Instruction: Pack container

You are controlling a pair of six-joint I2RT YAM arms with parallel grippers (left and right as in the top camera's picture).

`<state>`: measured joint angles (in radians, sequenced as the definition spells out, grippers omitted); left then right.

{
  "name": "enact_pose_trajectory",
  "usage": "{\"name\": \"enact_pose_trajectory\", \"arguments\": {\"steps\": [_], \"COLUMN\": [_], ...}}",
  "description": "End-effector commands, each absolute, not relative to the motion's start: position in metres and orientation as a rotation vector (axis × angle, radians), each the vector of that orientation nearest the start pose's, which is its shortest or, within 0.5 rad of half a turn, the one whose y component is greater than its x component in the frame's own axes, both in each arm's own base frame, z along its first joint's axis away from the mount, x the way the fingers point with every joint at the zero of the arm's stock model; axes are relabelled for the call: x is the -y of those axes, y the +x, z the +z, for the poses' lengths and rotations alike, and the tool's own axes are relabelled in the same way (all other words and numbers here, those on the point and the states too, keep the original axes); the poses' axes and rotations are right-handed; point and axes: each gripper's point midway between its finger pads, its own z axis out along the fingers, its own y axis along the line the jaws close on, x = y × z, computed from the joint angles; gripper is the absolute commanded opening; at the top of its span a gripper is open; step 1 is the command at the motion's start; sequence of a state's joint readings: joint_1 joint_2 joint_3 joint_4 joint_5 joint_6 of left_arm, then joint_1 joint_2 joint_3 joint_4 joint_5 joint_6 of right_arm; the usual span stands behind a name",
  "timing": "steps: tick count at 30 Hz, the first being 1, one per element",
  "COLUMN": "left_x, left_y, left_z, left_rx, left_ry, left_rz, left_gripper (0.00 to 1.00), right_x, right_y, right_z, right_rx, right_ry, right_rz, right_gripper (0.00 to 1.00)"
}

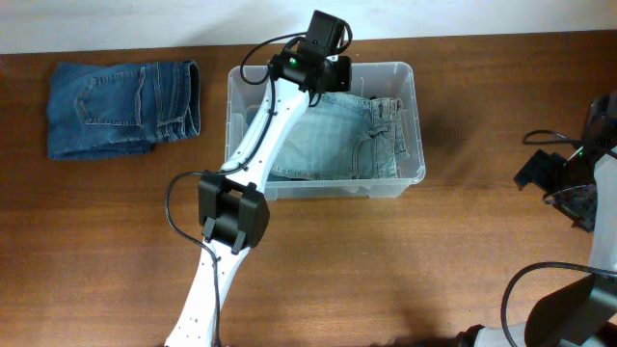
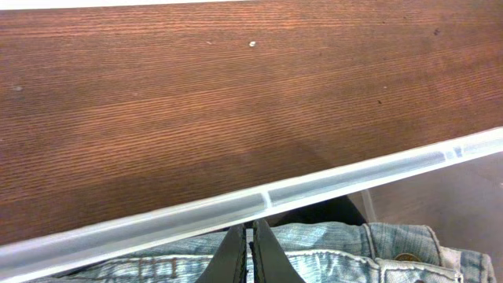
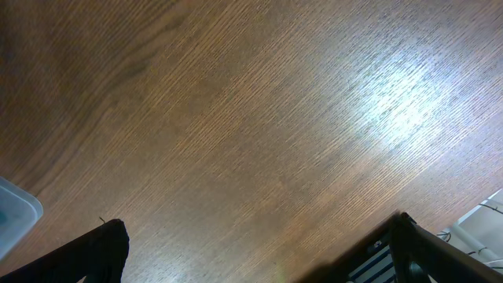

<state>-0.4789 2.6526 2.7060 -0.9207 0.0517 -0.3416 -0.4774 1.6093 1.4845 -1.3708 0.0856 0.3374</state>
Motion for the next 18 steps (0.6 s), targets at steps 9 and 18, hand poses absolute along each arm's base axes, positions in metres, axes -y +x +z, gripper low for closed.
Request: {"name": "enact_pose_trajectory", "arguments": {"steps": [9, 18], "left_x": [0.323, 0.324], "left_y": [0.568, 0.557], "left_z": [0.129, 0.186], "left_rx": [-2.491, -2.420], "left_ry": [0.231, 0.273], "left_rz": [-0.595, -0.642], "left_gripper": [0.19, 0.31], "right_x": [0.151, 0.151], "right_y": [0.259, 0.259], "right_z": [0.162, 0.162], "right_rx": [-2.810, -2.810], "right_ry": [1.233, 1.233], "right_rz": [-0.141, -0.141], "right_gripper": [0.98, 0.99]}}
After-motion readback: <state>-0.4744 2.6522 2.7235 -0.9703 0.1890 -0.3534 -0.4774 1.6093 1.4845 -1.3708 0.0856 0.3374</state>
